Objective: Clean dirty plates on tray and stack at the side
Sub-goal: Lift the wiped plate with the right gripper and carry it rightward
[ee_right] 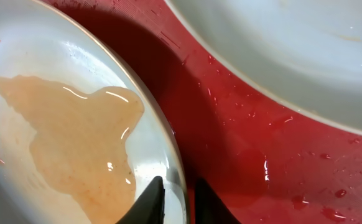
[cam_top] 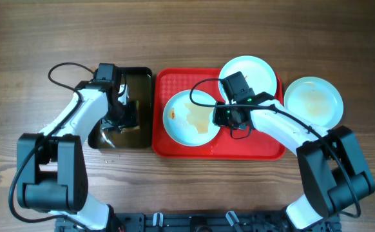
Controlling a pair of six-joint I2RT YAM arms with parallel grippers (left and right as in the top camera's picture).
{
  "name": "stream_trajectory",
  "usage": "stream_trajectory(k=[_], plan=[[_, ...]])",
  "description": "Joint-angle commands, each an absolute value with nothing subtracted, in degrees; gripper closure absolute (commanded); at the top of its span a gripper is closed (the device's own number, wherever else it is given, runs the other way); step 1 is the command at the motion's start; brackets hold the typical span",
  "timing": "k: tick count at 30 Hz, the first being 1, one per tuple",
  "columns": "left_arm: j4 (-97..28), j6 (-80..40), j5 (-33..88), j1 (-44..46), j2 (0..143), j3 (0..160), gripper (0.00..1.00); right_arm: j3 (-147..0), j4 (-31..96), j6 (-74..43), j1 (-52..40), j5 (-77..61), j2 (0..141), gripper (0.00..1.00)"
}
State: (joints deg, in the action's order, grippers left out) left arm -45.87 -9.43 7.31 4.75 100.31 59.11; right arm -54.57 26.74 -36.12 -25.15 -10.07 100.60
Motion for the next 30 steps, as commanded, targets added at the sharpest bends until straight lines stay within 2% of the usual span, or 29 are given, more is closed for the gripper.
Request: stream_trajectory(k=[1, 5, 8, 11, 15, 21, 26, 30], plan=[[-45.47, -9.67, 6.98, 4.75, 100.73, 60.01, 0.50, -53.89, 26.74, -35.94, -25.32, -10.59, 100.92, 0.96], [-45.45, -9.67, 6.98, 4.75, 100.73, 60.01, 0.48, -54.33, 26.20, -32.82, -25.15, -9.96, 99.04, 0.96], [-45.45, -9.65, 6.98, 4.75, 100.73, 60.01, 0.46, -54.96, 26.94, -25.34, -25.06, 0.51, 88.66, 0.96], [-44.80, -9.65, 6.98, 4.75, 100.73, 60.01, 0.46, -54.96, 28.16, -18.33, -25.12, 5.43, 81.97, 0.96], [-44.62, -9.65, 6.98, 4.75, 100.73, 60.01, 0.46, -55.20, 30.28, -10.17, -25.12, 16.75, 80.97, 0.96], [-44.58, -9.65, 6.98, 4.75, 100.73, 60.01, 0.46, -58.63, 29.93, 0.43, -28.08, 19.79, 80.73, 0.96], [-44.38, -9.65, 6.98, 4.75, 100.73, 60.01, 0.46, -58.70, 25.06, 15.25, -36.56, 35.46, 80.71, 0.96], [-44.38, -9.65, 6.98, 4.75, 100.73, 60.01, 0.46, -58.70, 17.15, 28.40, -46.30, 42.35, 80.73, 0.96]])
